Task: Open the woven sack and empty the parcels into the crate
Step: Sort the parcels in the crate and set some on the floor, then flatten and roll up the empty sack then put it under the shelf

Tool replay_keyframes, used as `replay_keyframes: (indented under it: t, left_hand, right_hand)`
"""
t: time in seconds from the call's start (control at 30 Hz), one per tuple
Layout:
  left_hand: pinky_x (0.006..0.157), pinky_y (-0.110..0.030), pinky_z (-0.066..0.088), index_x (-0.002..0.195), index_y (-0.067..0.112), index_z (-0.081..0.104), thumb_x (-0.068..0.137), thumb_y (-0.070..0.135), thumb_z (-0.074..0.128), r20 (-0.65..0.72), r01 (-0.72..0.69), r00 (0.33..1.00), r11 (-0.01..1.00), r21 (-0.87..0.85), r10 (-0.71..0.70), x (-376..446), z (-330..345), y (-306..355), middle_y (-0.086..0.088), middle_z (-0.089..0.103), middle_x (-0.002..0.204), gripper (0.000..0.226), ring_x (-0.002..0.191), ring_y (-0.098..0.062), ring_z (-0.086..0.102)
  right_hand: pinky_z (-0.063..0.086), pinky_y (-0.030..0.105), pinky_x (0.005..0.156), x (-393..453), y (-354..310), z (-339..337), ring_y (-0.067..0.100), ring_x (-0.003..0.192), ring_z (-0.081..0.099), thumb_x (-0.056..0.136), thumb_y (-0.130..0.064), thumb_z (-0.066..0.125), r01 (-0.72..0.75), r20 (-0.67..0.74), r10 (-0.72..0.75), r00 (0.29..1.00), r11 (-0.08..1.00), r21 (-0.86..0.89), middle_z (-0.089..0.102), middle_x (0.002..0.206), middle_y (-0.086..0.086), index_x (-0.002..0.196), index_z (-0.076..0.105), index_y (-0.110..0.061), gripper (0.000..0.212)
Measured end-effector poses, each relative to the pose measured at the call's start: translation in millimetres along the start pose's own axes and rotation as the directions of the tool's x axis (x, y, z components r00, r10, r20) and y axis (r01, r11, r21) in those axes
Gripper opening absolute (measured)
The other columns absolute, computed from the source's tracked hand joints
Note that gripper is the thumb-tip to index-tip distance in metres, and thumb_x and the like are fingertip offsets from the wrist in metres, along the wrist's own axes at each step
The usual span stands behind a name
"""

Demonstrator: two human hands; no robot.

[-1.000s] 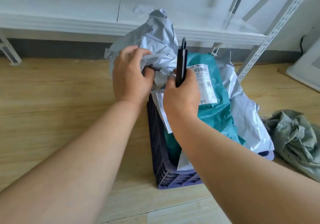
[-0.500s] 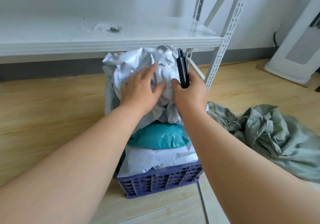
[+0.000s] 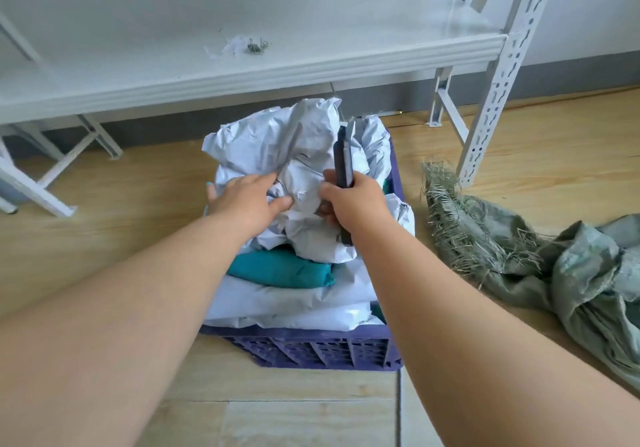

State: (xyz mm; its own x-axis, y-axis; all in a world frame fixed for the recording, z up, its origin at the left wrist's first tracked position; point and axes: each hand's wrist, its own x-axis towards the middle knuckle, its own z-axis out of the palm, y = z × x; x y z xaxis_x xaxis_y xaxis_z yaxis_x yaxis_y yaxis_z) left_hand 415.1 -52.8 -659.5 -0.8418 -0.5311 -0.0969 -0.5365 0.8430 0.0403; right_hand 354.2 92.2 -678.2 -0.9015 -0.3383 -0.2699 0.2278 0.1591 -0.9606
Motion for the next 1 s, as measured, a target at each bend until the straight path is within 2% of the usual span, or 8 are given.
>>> replay_keyframes:
  t: [0.1,0.23,0.43,0.5,0.6,0.7,0.87,1.0]
  left_hand:
    - [0.113,-0.050,0.021,0.146,0.030,0.033,0.089,0.047,0.058,-0.231,0.009,0.972,0.993,-0.116,-0.036,-10.5,-6.0,15.2,0.002,0.036,0.150,0.064,0.139,-0.022,0.031]
    - [0.101,-0.046,0.041,0.123,0.021,0.061,0.088,0.009,0.051,-0.611,-0.200,0.791,0.929,-0.312,-0.035,-25.6,-8.6,49.5,-0.001,0.056,0.128,0.038,0.117,-0.024,0.053]
    - [0.107,-0.041,0.028,0.112,0.023,0.066,0.083,0.012,0.054,-0.703,-0.314,0.678,0.949,-0.013,0.215,-30.7,-0.8,129.8,0.004,0.062,0.120,0.034,0.114,-0.021,0.054]
    - [0.103,-0.037,0.029,0.108,0.023,0.068,0.079,0.010,0.055,-0.672,-0.382,0.687,0.924,-0.012,0.275,-29.9,6.9,168.0,0.004,0.064,0.116,0.034,0.111,-0.021,0.055]
    - [0.101,-0.036,0.031,0.112,0.025,0.066,0.082,0.011,0.056,-0.505,-0.396,0.806,0.916,-0.072,0.309,-30.4,27.3,222.7,0.002,0.062,0.119,0.035,0.115,-0.024,0.053]
    - [0.103,-0.035,0.032,0.119,0.026,0.063,0.087,0.016,0.057,-0.303,-0.405,0.883,0.908,-0.102,0.360,-31.8,54.5,261.6,0.003,0.058,0.126,0.034,0.121,-0.022,0.049]
    - [0.104,-0.038,0.039,0.122,0.028,0.060,0.092,0.024,0.055,-0.010,-0.463,0.883,0.865,-0.195,0.470,-37.6,90.4,307.0,0.006,0.050,0.133,0.031,0.126,-0.018,0.043]
    - [0.102,-0.032,0.039,0.120,0.029,0.060,0.094,0.028,0.055,0.155,-0.449,0.853,0.852,-0.270,0.499,-47.5,109.6,334.7,0.003,0.046,0.136,0.026,0.124,-0.019,0.045]
  right_hand:
    - [0.059,0.041,0.072,-1.3,1.4,-18.4,0.023,0.070,0.065,0.085,-0.015,0.058,0.033,0.040,-0.035,0.999,0.997,0.067,0.066,0.083,0.003,0.108,0.066,-0.023,0.025]
    - [0.056,0.036,0.070,0.4,2.2,-43.5,0.019,0.064,0.062,0.087,-0.016,0.057,0.043,0.069,-0.053,0.996,0.989,0.142,0.063,0.076,-0.001,0.106,0.065,-0.025,0.023]
    - [0.055,0.047,0.087,10.7,7.5,-88.1,0.029,0.092,0.069,0.082,-0.021,0.058,0.083,-0.015,-0.081,0.997,0.988,0.131,0.072,0.095,0.001,0.099,0.067,-0.030,0.022]
    - [0.054,0.043,0.088,18.1,11.5,-115.5,0.027,0.095,0.068,0.084,-0.018,0.056,0.083,-0.083,-0.075,0.994,0.992,0.094,0.072,0.100,0.002,0.106,0.067,-0.027,0.026]
    - [0.048,0.026,0.079,30.4,24.3,-164.8,0.024,0.098,0.065,0.085,-0.013,0.056,0.018,-0.199,-0.016,0.980,1.000,0.012,0.071,0.104,0.002,0.110,0.067,-0.025,0.030]
    - [0.041,0.026,0.076,43.5,52.6,-211.6,0.024,0.100,0.063,0.086,-0.015,0.057,-0.099,-0.373,0.081,0.924,0.995,-0.029,0.067,0.111,0.002,0.113,0.064,-0.025,0.030]
    - [0.050,0.036,0.084,37.4,112.5,-271.5,0.028,0.094,0.061,0.089,-0.006,0.050,-0.352,-0.538,0.238,0.809,0.929,-0.119,0.043,0.139,0.008,0.128,0.059,-0.024,0.044]
    - [0.043,0.034,0.080,16.4,151.7,-324.8,0.031,0.114,0.055,0.091,-0.008,0.049,-0.599,-0.632,0.311,0.710,0.738,-0.310,0.019,0.154,0.014,0.132,0.053,-0.016,0.042]
